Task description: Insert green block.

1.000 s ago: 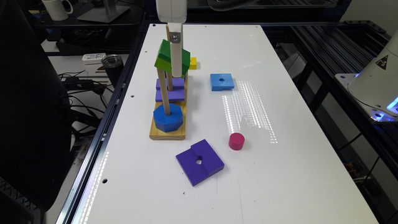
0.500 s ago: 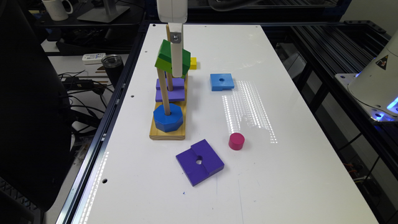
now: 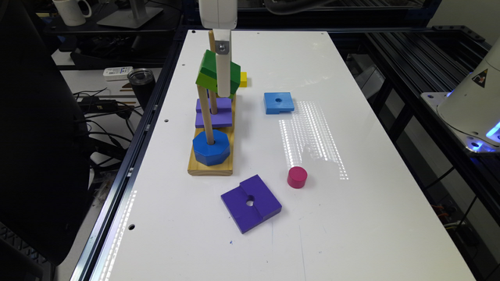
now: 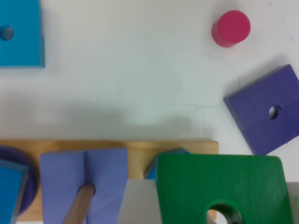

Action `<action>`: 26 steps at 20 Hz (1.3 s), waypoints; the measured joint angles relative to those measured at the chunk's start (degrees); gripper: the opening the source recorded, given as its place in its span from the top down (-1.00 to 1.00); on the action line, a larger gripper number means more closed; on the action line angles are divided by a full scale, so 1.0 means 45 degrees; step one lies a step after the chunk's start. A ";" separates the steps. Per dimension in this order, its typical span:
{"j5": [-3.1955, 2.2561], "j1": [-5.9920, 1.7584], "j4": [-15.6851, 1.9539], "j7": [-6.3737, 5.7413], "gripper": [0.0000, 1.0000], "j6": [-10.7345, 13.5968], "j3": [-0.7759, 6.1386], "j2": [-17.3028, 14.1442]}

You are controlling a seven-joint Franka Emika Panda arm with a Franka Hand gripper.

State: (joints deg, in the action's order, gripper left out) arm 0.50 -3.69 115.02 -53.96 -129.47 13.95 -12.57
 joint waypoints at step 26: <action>0.0053 -0.0144 0.1271 0.0091 1.00 -0.0388 0.0003 0.0951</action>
State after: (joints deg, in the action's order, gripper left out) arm 0.74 -4.33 120.74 -53.55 -131.22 13.96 -8.29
